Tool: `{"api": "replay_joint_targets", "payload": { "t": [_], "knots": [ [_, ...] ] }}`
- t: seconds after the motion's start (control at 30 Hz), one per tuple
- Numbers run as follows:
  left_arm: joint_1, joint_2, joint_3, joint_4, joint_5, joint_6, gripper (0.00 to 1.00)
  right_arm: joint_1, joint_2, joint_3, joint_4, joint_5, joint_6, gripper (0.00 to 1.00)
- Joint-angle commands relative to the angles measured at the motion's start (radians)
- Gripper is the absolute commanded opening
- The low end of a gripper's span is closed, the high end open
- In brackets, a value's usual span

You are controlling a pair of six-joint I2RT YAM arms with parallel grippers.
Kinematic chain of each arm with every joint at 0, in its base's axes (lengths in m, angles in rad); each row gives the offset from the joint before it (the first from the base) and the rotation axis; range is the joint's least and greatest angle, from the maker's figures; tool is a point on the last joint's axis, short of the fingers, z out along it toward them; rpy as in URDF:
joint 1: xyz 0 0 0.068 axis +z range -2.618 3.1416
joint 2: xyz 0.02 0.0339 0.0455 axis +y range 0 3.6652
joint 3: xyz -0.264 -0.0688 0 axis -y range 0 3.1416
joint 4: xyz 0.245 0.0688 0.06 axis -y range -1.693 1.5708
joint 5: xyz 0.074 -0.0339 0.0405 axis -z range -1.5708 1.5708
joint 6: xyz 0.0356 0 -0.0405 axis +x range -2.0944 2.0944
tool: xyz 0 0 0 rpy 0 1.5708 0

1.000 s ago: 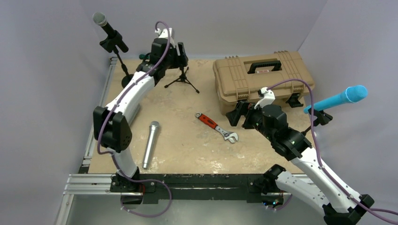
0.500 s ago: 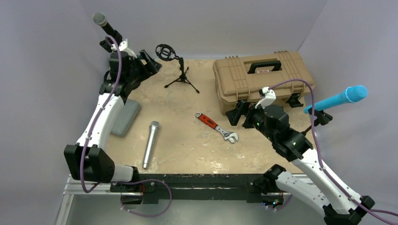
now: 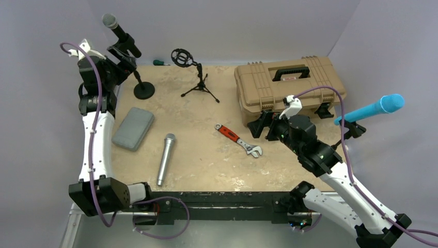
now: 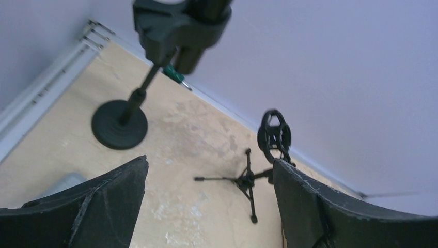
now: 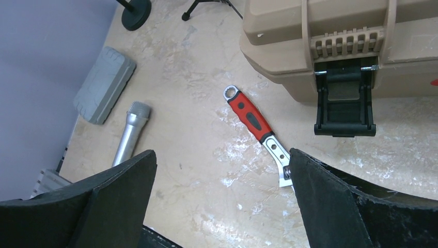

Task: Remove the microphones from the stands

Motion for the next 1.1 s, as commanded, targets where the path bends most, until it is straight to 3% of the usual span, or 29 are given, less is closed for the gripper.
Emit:
{"api": "replay_joint_targets", "payload": {
  "t": [0.0, 0.37, 0.5, 0.7, 0.83, 1.07],
  "knots": [
    [0.028, 0.029, 0.094, 0.077, -0.166, 0.042, 0.90, 0.004, -0.016, 0.016, 0.016, 0.025, -0.021, 0.99],
    [0.068, 0.300, 0.367, 0.198, -0.011, 0.211, 0.91, 0.004, 0.012, 0.008, 0.015, 0.013, -0.014, 0.99],
    [0.068, 0.351, 0.362, 0.386, 0.072, 0.252, 0.89, 0.005, 0.031, 0.014, 0.012, 0.011, -0.012, 0.99],
    [0.068, 0.452, 0.455, 0.391, 0.064, 0.272, 0.85, 0.004, 0.059, 0.026, 0.007, 0.012, -0.007, 0.99],
    [0.066, 0.511, 0.492, 0.400, 0.066, 0.288, 0.81, 0.005, 0.068, 0.030, 0.005, 0.016, -0.003, 0.99],
    [0.066, 0.557, 0.504, 0.416, 0.073, 0.298, 0.56, 0.004, 0.081, 0.043, -0.008, 0.019, 0.000, 0.99]
  ]
}}
